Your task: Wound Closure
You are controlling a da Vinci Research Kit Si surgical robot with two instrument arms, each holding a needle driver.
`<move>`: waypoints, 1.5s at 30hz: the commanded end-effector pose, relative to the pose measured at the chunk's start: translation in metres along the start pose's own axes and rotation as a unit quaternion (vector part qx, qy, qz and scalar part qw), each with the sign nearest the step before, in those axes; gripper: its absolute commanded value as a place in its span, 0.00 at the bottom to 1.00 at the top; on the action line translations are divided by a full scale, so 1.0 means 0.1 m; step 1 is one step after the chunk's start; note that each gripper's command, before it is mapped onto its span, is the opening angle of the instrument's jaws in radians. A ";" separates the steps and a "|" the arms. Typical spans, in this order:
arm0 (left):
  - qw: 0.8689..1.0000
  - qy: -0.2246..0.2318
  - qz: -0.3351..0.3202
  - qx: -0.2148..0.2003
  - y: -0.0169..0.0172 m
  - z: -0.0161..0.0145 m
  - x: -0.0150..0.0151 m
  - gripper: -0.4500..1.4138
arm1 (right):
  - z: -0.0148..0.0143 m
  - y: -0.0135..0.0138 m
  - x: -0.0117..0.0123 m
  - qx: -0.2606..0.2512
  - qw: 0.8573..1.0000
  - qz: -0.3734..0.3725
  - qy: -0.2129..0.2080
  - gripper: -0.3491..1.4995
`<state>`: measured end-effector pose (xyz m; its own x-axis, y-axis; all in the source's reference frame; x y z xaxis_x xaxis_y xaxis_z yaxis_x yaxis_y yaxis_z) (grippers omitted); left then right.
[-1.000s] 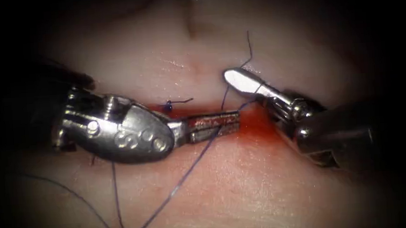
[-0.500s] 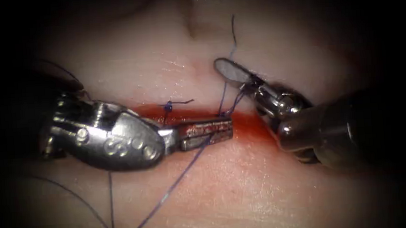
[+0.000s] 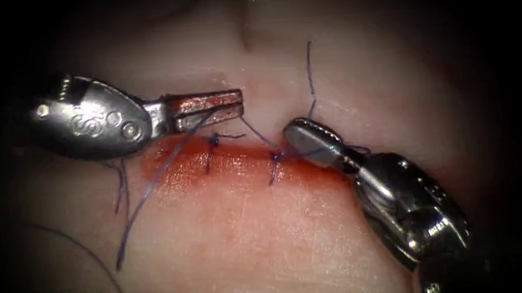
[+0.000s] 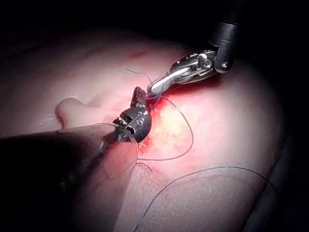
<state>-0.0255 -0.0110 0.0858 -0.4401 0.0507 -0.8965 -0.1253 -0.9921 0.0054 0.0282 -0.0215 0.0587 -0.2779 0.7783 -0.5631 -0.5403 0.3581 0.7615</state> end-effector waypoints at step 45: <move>0.998 -0.030 -0.033 0.050 -0.190 0.126 -0.073 0.00 | 0.002 -0.040 -0.065 0.209 0.812 -0.516 -0.176 0.00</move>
<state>-0.0306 0.0091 0.0972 -0.4809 0.1273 -0.8675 -0.2453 -0.9694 -0.0063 0.0316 -0.0273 0.0590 0.4428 0.0091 -0.8966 0.0048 0.9999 0.0125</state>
